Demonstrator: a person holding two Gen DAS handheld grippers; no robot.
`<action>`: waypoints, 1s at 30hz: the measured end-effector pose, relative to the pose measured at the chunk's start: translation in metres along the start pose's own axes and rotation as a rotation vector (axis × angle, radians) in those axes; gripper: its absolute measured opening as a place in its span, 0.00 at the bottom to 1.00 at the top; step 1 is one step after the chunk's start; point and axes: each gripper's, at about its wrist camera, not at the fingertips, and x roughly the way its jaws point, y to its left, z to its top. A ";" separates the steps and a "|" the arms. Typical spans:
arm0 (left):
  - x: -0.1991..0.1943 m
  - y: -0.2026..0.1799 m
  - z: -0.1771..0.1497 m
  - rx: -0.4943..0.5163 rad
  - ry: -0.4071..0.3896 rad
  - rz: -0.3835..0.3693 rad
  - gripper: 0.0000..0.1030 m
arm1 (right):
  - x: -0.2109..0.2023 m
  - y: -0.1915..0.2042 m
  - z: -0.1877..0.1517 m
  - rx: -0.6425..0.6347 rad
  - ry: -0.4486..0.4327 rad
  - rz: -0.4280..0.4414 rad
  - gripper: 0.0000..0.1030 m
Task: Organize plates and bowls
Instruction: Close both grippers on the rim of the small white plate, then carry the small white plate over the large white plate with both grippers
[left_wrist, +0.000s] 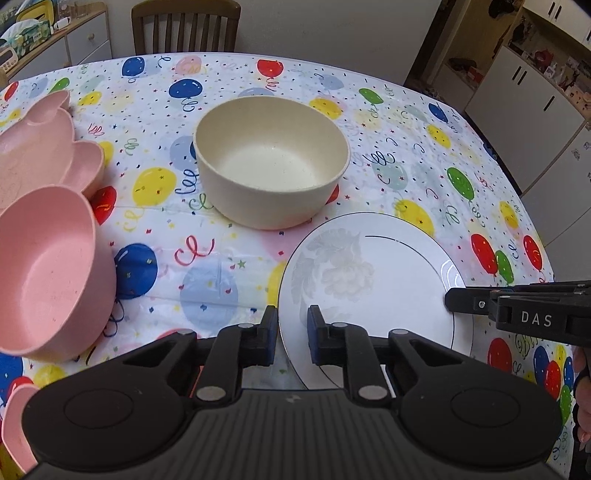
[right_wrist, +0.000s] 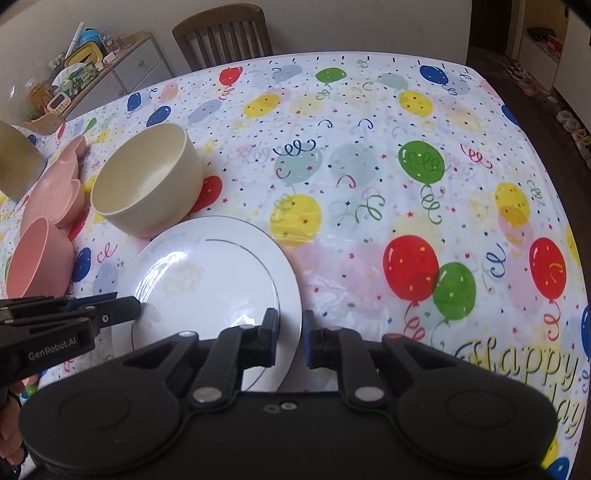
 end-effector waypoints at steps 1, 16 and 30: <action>-0.002 0.001 -0.002 -0.002 0.002 0.000 0.16 | -0.002 0.001 -0.003 0.002 0.001 0.003 0.11; -0.044 0.015 -0.050 -0.040 0.024 -0.008 0.16 | -0.030 0.027 -0.051 0.023 0.042 0.019 0.10; -0.092 0.043 -0.091 -0.108 0.001 0.018 0.16 | -0.050 0.067 -0.081 0.011 0.053 0.050 0.09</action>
